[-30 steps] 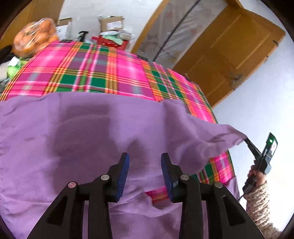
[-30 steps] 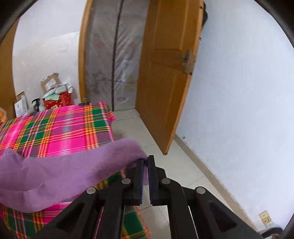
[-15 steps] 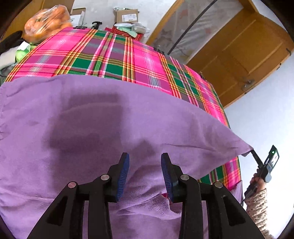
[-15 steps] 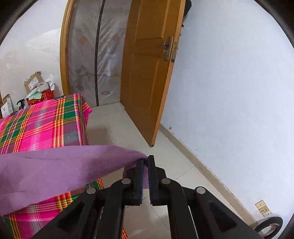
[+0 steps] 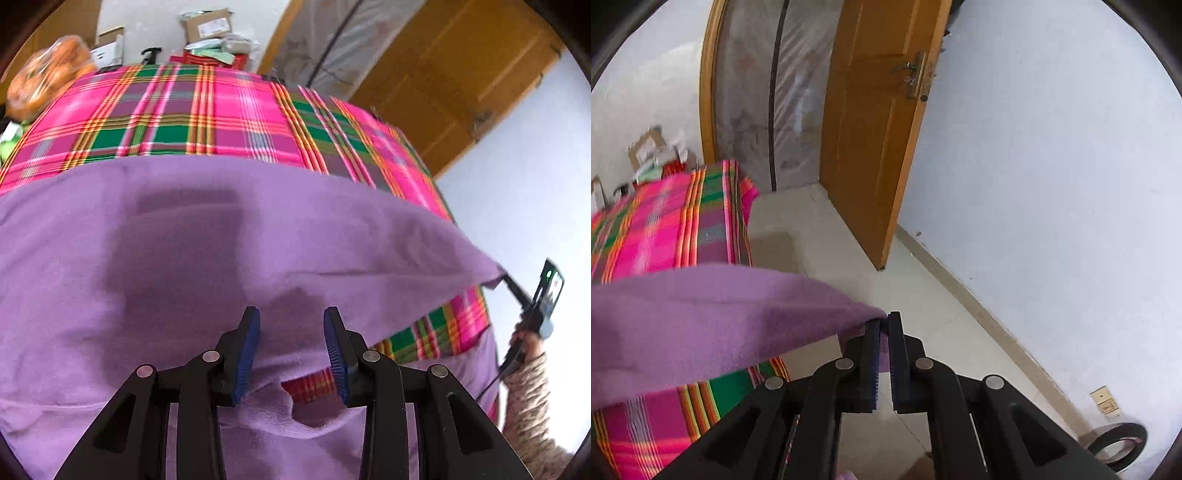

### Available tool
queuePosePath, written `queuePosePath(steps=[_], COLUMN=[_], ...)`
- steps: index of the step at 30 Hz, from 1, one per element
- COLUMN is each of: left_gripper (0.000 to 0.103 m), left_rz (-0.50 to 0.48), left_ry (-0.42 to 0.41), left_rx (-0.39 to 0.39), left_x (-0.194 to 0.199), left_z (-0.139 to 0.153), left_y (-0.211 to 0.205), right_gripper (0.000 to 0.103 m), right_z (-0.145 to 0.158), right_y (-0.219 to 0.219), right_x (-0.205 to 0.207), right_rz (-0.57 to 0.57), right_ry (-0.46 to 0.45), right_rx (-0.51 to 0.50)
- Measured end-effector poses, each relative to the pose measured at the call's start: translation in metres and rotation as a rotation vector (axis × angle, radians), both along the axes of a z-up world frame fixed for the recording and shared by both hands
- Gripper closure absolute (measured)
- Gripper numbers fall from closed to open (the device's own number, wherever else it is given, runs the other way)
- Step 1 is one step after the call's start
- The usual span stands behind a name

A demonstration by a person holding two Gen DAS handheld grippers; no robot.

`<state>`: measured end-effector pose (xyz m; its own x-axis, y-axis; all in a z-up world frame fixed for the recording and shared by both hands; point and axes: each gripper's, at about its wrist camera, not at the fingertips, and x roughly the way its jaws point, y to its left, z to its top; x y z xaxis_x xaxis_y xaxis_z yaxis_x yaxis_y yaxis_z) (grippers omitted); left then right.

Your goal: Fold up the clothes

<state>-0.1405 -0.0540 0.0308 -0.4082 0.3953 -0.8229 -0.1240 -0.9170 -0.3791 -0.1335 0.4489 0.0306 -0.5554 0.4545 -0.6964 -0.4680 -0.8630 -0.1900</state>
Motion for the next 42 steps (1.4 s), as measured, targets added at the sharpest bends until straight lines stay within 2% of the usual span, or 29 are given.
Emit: queuePosePath(steps=[3,6,8,10,15,18,21,25,28,30,34,42], left_gripper=[0.066,0.066,0.066,0.066,0.066,0.066,0.066,0.066,0.066,0.066,0.066,0.066], left_rz=[-0.005,-0.012,-0.016,-0.021,-0.047,-0.057,-0.068,-0.082,-0.093,-0.099,-0.100,-0.095], left_ry=[-0.024,-0.036,-0.042,-0.048,-0.048,-0.051,-0.054,-0.057,-0.060,-0.061,-0.060,-0.060], left_rx=[-0.006,-0.010,-0.012,-0.014,-0.015,-0.011,-0.008,-0.003,0.000,0.002,0.002,0.025], left_x=[-0.002,-0.003,-0.004,-0.004,-0.002,-0.002,-0.002,-0.001,-0.001,0.000,0.001,0.001], left_z=[-0.006,-0.009,-0.011,-0.013,-0.011,-0.011,-0.011,-0.012,-0.012,-0.012,-0.013,-0.014], left_y=[0.002,0.003,0.004,0.004,0.009,0.012,0.015,0.019,0.022,0.023,0.024,0.020], right_gripper=[0.098,0.099,0.103,0.103,0.102,0.100,0.090,0.077,0.070,0.067,0.064,0.063], right_z=[-0.011,-0.012,-0.011,-0.013,-0.007,0.006,0.015,0.014,0.011,0.009,0.004,-0.012], right_y=[0.010,0.016,0.017,0.025,0.019,-0.003,-0.044,-0.092,-0.124,-0.140,-0.158,-0.187], right_x=[-0.004,0.002,0.005,0.007,0.013,0.010,0.004,-0.004,-0.007,-0.003,-0.003,0.004], right_rz=[-0.015,-0.043,-0.069,-0.079,-0.046,0.083,0.269,0.521,0.664,0.721,0.764,0.790], right_ry=[-0.050,-0.042,-0.062,-0.083,-0.041,0.043,0.078,0.050,0.020,-0.004,-0.039,-0.125], right_rx=[-0.035,-0.062,0.002,-0.033,-0.092,-0.190,-0.233,-0.355,-0.365,-0.364,-0.354,-0.243])
